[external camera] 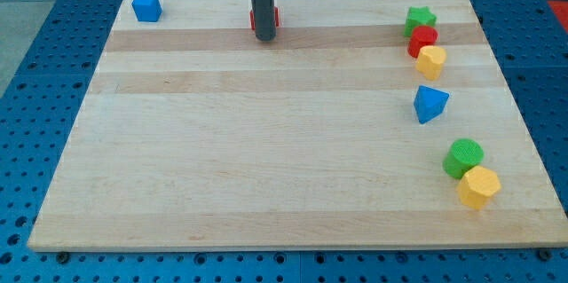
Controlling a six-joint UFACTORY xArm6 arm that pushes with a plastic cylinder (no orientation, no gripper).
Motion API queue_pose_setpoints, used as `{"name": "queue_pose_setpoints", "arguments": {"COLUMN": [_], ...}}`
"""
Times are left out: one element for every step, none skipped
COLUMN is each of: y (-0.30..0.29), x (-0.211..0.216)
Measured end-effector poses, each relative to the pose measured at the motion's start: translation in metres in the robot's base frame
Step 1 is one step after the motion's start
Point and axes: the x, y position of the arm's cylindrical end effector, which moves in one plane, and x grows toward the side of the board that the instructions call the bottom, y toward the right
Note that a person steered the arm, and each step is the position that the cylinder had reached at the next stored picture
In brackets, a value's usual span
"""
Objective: Move the red star to the top center of the board
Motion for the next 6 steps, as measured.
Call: {"name": "queue_pose_setpoints", "arguments": {"y": [0.000,-0.017,-0.034,-0.023,0.005,0.033], "x": [0.000,0.001,0.000,-0.004,-0.007,-0.007]}}
